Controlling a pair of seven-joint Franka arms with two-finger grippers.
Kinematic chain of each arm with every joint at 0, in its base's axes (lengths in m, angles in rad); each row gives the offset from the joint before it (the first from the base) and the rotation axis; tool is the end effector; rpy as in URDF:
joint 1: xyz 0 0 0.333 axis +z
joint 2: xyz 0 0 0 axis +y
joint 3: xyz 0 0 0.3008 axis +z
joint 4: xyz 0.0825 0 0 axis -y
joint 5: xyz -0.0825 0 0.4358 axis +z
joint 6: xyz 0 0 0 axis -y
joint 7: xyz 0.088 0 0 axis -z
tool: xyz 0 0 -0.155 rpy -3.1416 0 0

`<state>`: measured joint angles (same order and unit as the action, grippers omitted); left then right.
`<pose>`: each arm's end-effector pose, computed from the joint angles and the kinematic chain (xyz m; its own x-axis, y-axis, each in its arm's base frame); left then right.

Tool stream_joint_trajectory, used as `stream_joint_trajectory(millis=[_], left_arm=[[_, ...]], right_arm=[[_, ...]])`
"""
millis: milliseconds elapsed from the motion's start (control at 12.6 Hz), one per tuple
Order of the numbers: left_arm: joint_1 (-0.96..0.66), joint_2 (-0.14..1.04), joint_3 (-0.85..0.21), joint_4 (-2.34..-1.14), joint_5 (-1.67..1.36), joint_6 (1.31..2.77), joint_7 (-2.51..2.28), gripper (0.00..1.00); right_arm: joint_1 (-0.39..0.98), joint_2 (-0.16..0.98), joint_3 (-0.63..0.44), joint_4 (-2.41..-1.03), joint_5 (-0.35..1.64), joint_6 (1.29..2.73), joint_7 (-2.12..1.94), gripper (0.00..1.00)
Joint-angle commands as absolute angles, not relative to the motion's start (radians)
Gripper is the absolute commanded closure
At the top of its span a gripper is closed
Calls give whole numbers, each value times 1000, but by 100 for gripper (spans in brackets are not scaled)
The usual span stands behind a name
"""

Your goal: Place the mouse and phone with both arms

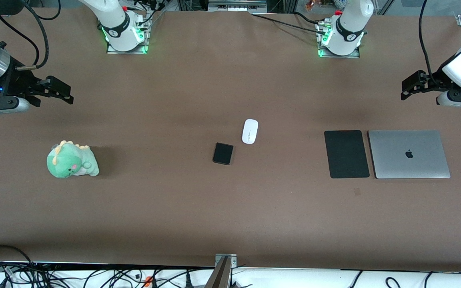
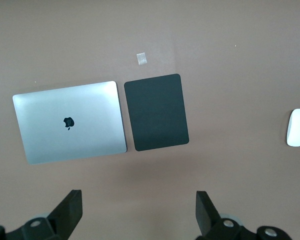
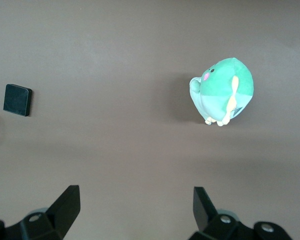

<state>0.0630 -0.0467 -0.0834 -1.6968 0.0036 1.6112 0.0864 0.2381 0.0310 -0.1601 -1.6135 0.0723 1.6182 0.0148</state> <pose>0.5911 -0.0122 0.5266 0.9935 -0.1065 -0.0396 -0.1067 -0.9943 -0.0041 0.6135 0.0599 0.5246 0.9979 0.0597 -0.0270 0.0578 -0.9961 -0.0667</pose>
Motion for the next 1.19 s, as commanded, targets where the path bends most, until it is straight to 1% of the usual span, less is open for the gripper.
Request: stream_joint_trajectory(millis=[0, 795, 955, 1114], left_arm=[[64, -35, -86, -1667, -6, 1594, 106, 0], [63, -32, -86, -1667, -8, 1580, 103, 0], [55, -14, -90, -1667, -6, 1536, 104, 0], [46, 35, -142, -1669, -8, 1471, 112, 0]], right_arm=[[238, 20, -163, -1618, 60, 1608, -2, 0], [238, 23, -164, -1618, 58, 1608, -2, 0], [238, 25, -164, -1618, 60, 1608, -2, 0], [238, 25, -164, -1620, 60, 1608, -2, 0]])
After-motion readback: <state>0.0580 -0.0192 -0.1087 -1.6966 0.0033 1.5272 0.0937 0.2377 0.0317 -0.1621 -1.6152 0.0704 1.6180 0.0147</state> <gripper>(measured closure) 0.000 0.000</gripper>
